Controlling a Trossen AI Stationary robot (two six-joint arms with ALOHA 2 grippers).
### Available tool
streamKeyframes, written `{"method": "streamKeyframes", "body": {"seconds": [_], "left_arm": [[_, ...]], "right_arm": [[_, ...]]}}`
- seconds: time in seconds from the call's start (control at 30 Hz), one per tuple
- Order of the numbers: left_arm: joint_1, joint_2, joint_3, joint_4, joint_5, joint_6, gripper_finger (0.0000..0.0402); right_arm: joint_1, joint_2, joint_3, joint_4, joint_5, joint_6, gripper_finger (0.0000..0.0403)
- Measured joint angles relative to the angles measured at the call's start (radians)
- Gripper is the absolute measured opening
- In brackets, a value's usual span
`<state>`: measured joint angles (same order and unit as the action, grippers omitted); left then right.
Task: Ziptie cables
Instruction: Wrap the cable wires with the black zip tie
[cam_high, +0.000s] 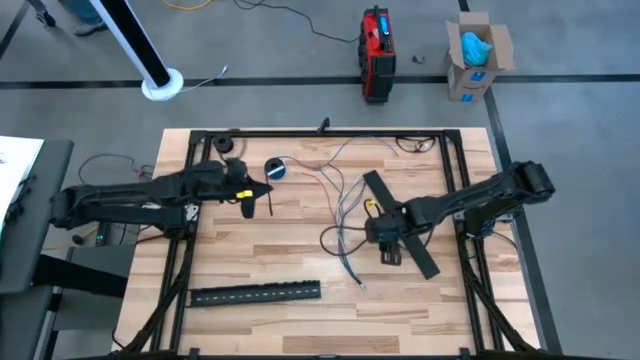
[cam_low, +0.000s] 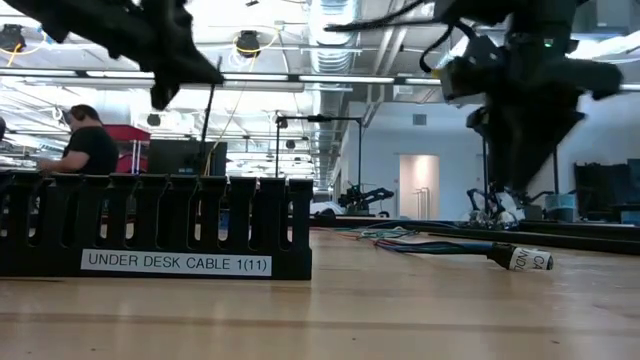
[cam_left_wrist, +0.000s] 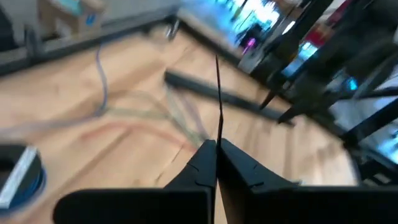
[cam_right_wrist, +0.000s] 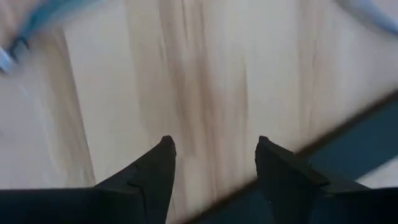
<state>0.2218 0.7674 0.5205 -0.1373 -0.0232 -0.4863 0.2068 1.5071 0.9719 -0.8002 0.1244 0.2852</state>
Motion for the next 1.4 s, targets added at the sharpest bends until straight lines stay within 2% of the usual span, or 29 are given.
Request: {"method": "streamKeyframes", "body": {"seconds": [0.1, 0.23, 0.33, 0.43, 0.5, 0.67, 0.8, 0.97, 1.1, 1.2, 1.4], "left_arm": [[0.0, 0.089, -0.002, -0.008, 0.019, -0.021, 0.0], [0.0, 0.173, -0.002, 0.032, 0.027, -0.045, 0.0009], [0.0, 0.22, -0.002, 0.044, 0.045, -0.017, 0.0034], [0.0, 0.249, -0.002, 0.045, 0.044, 0.001, 0.0063], [0.0, 0.263, -0.002, 0.048, 0.045, 0.004, 0.008], [0.003, 0.269, -0.002, 0.048, 0.045, 0.011, 0.0104], [0.011, 0.267, -0.002, 0.047, 0.052, 0.011, 0.0102], [0.014, 0.266, -0.002, 0.047, 0.06, 0.029, 0.0081], [0.014, 0.255, -0.002, 0.04, 0.082, 0.024, 0.0072], [0.015, 0.235, 0.005, 0.046, 0.135, 0.006, 0.007], [0.015, 0.179, 0.029, 0.045, 0.156, -0.01, 0.007]], "right_arm": [[-0.021, -0.04, 0.001, 0.081, -0.018, 0.016, 0.0203], [-0.044, -0.064, 0.001, 0.146, -0.092, 0.16, 0.0205], [-0.046, -0.062, 0.001, 0.219, -0.182, 0.278, 0.0212], [-0.023, -0.036, 0.002, 0.294, -0.226, 0.363, 0.0222], [-0.003, -0.012, 0.001, 0.32, -0.227, 0.383, 0.0227], [0.044, 0.041, 0.001, 0.375, -0.139, 0.438, 0.023], [0.055, 0.095, 0.002, 0.404, -0.167, 0.537, 0.023], [0.095, 0.167, 0.001, 0.455, -0.184, 0.634, 0.023], [0.12, 0.184, 0.001, 0.497, -0.124, 0.705, 0.023], [0.121, 0.177, 0.002, 0.489, -0.071, 0.759, 0.023], [0.078, 0.143, 0.001, 0.15, 0.153, 0.945, 0.023]]}}
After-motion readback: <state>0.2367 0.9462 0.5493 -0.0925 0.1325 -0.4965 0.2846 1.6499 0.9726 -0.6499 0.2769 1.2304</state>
